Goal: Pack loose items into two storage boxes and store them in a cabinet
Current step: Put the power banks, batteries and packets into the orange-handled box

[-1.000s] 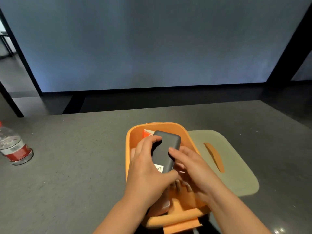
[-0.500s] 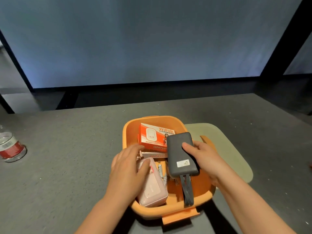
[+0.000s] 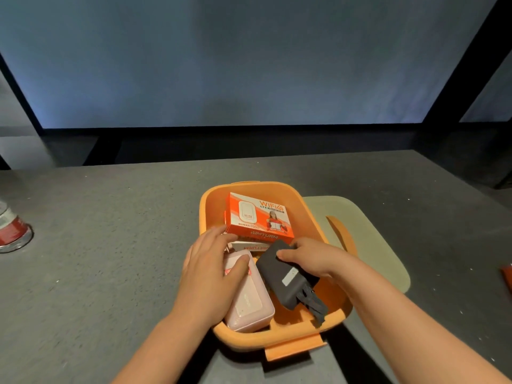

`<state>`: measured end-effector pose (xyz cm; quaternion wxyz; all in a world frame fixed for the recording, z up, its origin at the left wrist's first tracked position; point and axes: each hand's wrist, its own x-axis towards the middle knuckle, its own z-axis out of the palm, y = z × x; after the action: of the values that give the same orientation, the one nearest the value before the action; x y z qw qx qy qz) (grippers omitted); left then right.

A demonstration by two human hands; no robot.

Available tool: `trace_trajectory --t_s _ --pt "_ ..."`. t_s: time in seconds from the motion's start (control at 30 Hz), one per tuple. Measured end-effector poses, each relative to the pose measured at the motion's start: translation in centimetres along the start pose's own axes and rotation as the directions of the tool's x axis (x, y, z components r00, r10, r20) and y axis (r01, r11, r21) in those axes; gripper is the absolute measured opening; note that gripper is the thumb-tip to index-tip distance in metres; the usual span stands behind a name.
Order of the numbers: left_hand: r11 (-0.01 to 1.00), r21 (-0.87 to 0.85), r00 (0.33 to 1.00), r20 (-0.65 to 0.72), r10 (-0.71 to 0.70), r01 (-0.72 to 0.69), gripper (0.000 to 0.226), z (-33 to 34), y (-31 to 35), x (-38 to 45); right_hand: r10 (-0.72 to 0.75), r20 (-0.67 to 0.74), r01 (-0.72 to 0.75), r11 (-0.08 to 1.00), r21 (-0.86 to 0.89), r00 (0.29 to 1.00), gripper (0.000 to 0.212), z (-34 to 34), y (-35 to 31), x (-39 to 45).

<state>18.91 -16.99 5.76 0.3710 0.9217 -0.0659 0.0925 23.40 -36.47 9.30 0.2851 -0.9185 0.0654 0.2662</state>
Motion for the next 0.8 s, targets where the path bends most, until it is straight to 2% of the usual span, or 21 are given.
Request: trace_trajectory --t_s 0.13,0.3,0.37,0.43,0.5,0.57,0.67,0.8 --pt "0.999 -0.012 0.999 0.015 -0.037 0.038 0.039 0.0 0.0 0.0 0.038 0.000 -0.038 0.999 -0.033 0.999 0.029 1.3 0.6 1.5" --pt "0.999 -0.043 1.000 0.001 -0.005 0.005 0.037 0.1 -0.3 0.0 0.046 -0.096 -0.050 0.998 -0.037 0.994 0.040 2.8 1.3 2.0" --pt "0.999 -0.045 1.000 -0.003 0.005 -0.005 0.037 0.1 -0.4 0.0 0.016 -0.135 -0.024 0.998 -0.063 0.991 0.048 3.0 1.5 2.1" --pt "0.999 -0.045 1.000 -0.001 0.002 -0.002 0.038 0.1 -0.3 0.0 -0.014 -0.144 -0.002 0.994 -0.113 0.989 0.067 3.4 1.7 1.9" --pt "0.999 -0.042 1.000 0.002 -0.002 0.002 0.037 0.2 -0.4 0.0 -0.043 -0.105 0.023 0.983 -0.183 0.994 0.088 3.3 1.7 1.4" --pt "0.999 -0.045 1.000 0.005 0.000 0.000 0.037 0.2 -0.4 0.0 -0.071 -0.039 0.059 0.968 -0.245 0.997 0.101 2.9 1.6 0.6" --pt "0.999 -0.049 1.000 0.004 0.007 -0.007 0.037 0.2 -0.5 0.0 -0.099 0.052 0.111 0.920 -0.375 0.994 0.106 2.7 1.5 -0.6" --pt "0.999 -0.051 1.000 0.001 0.004 -0.004 0.037 0.2 -0.5 0.0 -0.135 0.042 0.140 0.885 -0.444 0.990 0.101 2.6 1.5 -1.3"
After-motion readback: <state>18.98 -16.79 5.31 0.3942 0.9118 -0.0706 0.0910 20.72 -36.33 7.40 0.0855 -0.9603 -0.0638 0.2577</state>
